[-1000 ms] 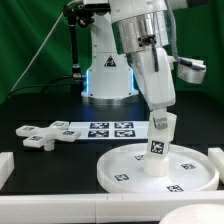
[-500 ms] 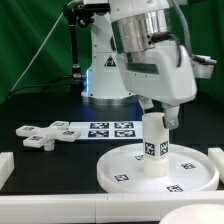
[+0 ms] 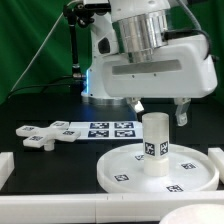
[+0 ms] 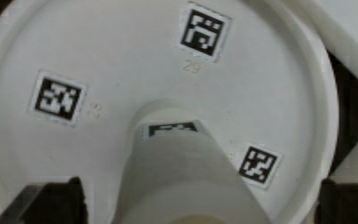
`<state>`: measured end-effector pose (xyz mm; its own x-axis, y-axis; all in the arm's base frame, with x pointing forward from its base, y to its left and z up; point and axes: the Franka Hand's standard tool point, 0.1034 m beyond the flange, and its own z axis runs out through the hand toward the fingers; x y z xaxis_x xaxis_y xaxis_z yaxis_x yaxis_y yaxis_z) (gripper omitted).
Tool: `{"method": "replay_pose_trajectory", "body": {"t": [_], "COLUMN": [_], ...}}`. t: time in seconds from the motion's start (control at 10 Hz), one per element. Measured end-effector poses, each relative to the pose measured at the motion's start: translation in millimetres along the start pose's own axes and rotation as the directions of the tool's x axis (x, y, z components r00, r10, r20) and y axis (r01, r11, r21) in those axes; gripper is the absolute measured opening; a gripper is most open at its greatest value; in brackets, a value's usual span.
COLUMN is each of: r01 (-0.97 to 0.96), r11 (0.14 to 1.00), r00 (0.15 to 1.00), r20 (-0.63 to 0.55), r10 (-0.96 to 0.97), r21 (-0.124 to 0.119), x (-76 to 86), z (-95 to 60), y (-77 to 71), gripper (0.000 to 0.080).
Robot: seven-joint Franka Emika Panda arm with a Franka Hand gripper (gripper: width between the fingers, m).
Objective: Assemble round table
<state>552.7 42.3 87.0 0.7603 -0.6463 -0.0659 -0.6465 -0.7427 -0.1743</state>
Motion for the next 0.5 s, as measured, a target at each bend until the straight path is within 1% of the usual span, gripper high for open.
{"method": "replay_pose_trajectory", "body": {"t": [0.1,0.2,0.3,0.5], "r01": [0.076,0.202,0.245,0.385], "r11": [0.997,0.979,0.969,0.923], "r00": [0.997,0.979,0.969,0.923], "r20": [-0.003,-0.006,-0.004,-0.002], "r10": [-0.076,-0.202,-0.245,-0.385], "r21": [-0.006,-0.015,-0.015,-0.016], "x": [0.3,0.7,0.9,1.1], "z": [0.1,-0.2,0.1,0.4], "y": [-0.8,-1.0,-0.3,0.2], "gripper": [0.0649,0.0649,0.0649,0.0649]}}
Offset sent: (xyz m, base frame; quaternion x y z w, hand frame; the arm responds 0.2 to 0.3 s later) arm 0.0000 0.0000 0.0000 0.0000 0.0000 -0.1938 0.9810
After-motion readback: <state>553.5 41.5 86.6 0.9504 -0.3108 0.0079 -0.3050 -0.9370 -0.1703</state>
